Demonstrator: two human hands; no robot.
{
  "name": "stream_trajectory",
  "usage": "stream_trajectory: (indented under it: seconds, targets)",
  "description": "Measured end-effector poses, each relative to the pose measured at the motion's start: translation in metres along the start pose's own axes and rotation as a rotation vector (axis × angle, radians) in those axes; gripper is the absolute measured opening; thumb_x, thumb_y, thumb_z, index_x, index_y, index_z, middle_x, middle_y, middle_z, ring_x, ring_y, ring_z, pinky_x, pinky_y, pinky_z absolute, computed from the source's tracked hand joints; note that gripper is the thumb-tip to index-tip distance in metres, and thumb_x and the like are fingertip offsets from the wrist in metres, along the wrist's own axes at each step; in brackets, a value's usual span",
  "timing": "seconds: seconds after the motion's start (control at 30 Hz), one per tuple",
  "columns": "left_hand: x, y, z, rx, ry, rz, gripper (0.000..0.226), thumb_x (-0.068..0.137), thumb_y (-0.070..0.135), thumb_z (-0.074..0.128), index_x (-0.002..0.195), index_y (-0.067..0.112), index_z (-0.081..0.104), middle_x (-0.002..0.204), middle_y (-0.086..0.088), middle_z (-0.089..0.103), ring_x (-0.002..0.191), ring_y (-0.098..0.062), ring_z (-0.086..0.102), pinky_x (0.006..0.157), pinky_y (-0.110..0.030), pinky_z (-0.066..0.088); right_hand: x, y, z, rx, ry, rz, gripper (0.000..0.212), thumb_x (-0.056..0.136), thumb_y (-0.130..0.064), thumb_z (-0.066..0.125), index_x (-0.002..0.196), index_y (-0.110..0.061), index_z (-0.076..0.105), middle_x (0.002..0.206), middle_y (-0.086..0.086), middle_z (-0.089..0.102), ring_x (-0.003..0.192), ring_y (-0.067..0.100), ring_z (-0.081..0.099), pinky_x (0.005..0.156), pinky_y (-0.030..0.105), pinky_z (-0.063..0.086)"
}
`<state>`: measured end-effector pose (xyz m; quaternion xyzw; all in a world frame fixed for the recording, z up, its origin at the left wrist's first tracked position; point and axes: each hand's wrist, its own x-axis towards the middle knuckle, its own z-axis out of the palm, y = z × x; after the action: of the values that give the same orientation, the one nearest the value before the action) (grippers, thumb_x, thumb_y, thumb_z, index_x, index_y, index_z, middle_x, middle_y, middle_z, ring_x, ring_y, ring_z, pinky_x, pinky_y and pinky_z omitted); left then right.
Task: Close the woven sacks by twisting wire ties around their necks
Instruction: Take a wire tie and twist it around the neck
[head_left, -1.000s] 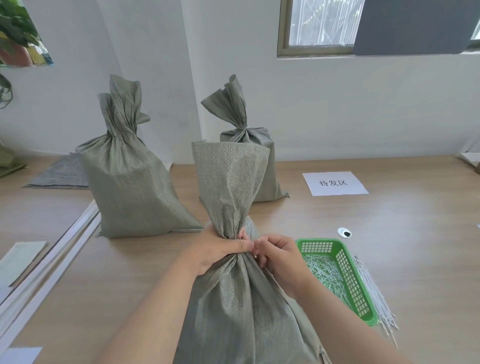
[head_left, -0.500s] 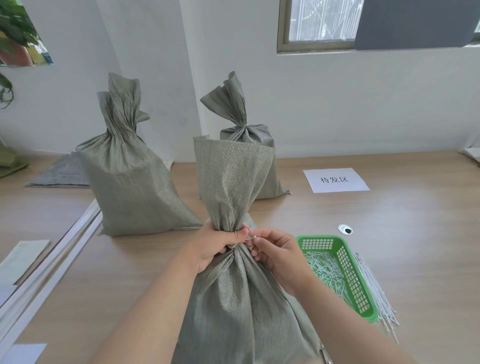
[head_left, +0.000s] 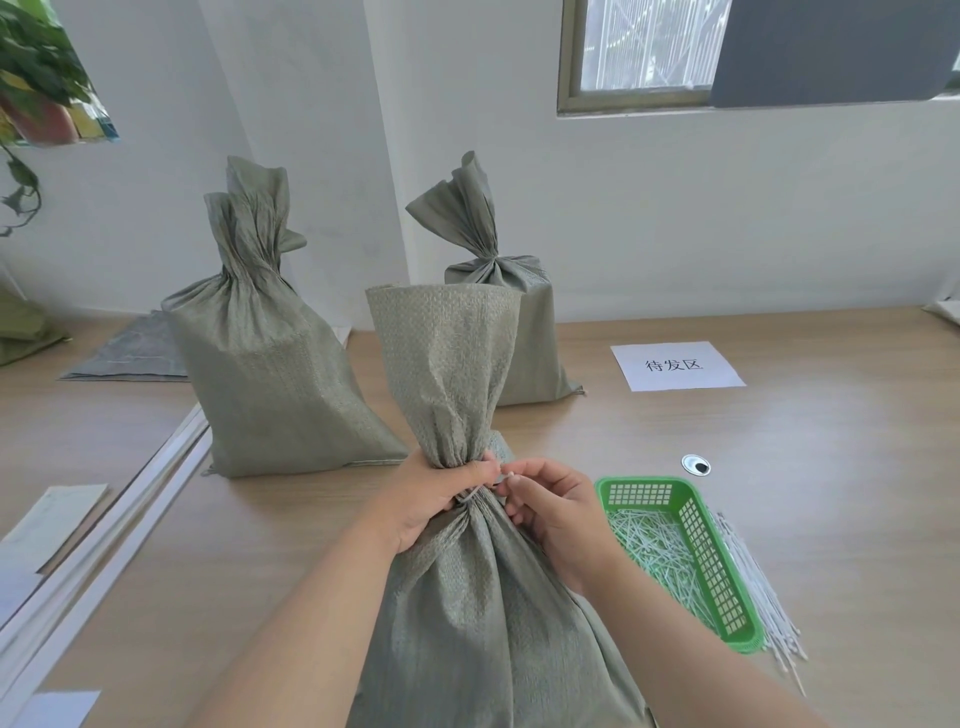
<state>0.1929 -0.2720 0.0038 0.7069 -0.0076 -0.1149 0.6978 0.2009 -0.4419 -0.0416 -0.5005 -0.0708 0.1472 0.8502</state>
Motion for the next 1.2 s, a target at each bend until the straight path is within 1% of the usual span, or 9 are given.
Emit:
stream_trajectory:
  seconds: [0.13, 0.23, 0.33, 0.43, 0.57, 0.77, 0.93, 1.1, 1.2]
  targets:
    - [0.002, -0.002, 0.001, -0.026, 0.019, 0.015, 0.014, 0.090, 0.003, 0.069, 0.081, 0.012, 0.064, 0.074, -0.001, 0.066, 0.072, -0.012, 0.065, 0.062, -0.021, 0.051, 0.000, -0.001, 0.003, -0.061, 0.059, -0.055, 0.015, 0.091, 0.005, 0.062, 0.088, -0.005, 0.074, 0.078, 0.011, 0.071, 0.058, 0.014, 0.057, 0.058, 0.022, 0.049]
    - [0.003, -0.004, 0.000, -0.027, 0.026, 0.031, 0.017, 0.088, 0.000, 0.070, 0.079, 0.012, 0.064, 0.072, 0.003, 0.063, 0.072, -0.010, 0.062, 0.064, -0.020, 0.050, 0.002, -0.003, 0.006, -0.107, 0.093, -0.093, 0.011, 0.091, 0.006, 0.063, 0.092, 0.000, 0.072, 0.075, 0.010, 0.072, 0.058, 0.014, 0.060, 0.058, 0.022, 0.052]
    - [0.004, -0.004, 0.000, -0.028, 0.015, 0.051, 0.012, 0.082, 0.005, 0.072, 0.076, 0.014, 0.066, 0.073, 0.002, 0.065, 0.075, -0.012, 0.063, 0.067, -0.022, 0.051, 0.003, -0.006, 0.010, -0.194, 0.103, -0.126, 0.010, 0.091, 0.006, 0.063, 0.093, 0.001, 0.072, 0.068, 0.007, 0.070, 0.057, 0.012, 0.061, 0.060, 0.022, 0.054]
    - [0.005, -0.004, 0.001, -0.031, 0.016, 0.054, 0.016, 0.084, 0.002, 0.071, 0.075, 0.014, 0.065, 0.072, 0.003, 0.065, 0.074, -0.012, 0.063, 0.067, -0.021, 0.051, 0.003, -0.007, 0.012, -0.221, 0.104, -0.138, 0.011, 0.091, 0.007, 0.063, 0.093, 0.002, 0.073, 0.067, 0.006, 0.069, 0.057, 0.011, 0.061, 0.060, 0.022, 0.054]
    - [0.006, -0.005, -0.001, -0.018, 0.019, 0.051, 0.006, 0.075, 0.014, 0.071, 0.075, 0.016, 0.066, 0.072, 0.004, 0.065, 0.074, -0.010, 0.064, 0.064, -0.020, 0.050, 0.002, -0.008, 0.010, -0.251, 0.107, -0.137, 0.011, 0.090, 0.007, 0.063, 0.093, 0.004, 0.074, 0.068, 0.006, 0.070, 0.059, 0.011, 0.062, 0.062, 0.023, 0.055]
    - [0.009, -0.008, -0.002, -0.005, 0.039, 0.017, 0.009, 0.074, 0.018, 0.073, 0.080, 0.015, 0.067, 0.078, 0.000, 0.067, 0.080, -0.015, 0.065, 0.070, -0.028, 0.050, -0.001, -0.010, 0.009, -0.354, 0.070, -0.155, 0.015, 0.091, 0.005, 0.063, 0.091, -0.001, 0.076, 0.071, 0.005, 0.070, 0.064, 0.011, 0.062, 0.066, 0.022, 0.055]
    - [0.011, -0.009, -0.002, 0.020, 0.057, 0.012, 0.014, 0.073, 0.020, 0.072, 0.084, 0.012, 0.067, 0.078, -0.001, 0.065, 0.078, -0.013, 0.063, 0.068, -0.027, 0.050, -0.001, -0.011, 0.010, -0.361, 0.061, -0.149, 0.015, 0.092, 0.005, 0.063, 0.091, -0.002, 0.077, 0.075, 0.009, 0.070, 0.069, 0.016, 0.061, 0.070, 0.027, 0.056]
    - [0.014, -0.010, -0.002, 0.013, 0.060, 0.006, 0.007, 0.071, 0.015, 0.072, 0.076, 0.016, 0.067, 0.074, -0.001, 0.065, 0.076, -0.015, 0.063, 0.071, -0.032, 0.050, -0.001, -0.012, 0.010, -0.389, 0.050, -0.150, 0.018, 0.092, 0.004, 0.062, 0.088, -0.005, 0.077, 0.074, 0.005, 0.070, 0.069, 0.015, 0.061, 0.070, 0.028, 0.056]
    - [0.016, -0.011, -0.003, 0.035, 0.068, 0.007, 0.011, 0.068, 0.015, 0.074, 0.067, 0.021, 0.065, 0.070, 0.002, 0.062, 0.074, -0.015, 0.061, 0.072, -0.034, 0.048, -0.001, -0.012, 0.010, -0.431, 0.036, -0.162, 0.017, 0.093, 0.004, 0.061, 0.089, -0.002, 0.077, 0.074, 0.006, 0.068, 0.069, 0.013, 0.061, 0.070, 0.026, 0.056]
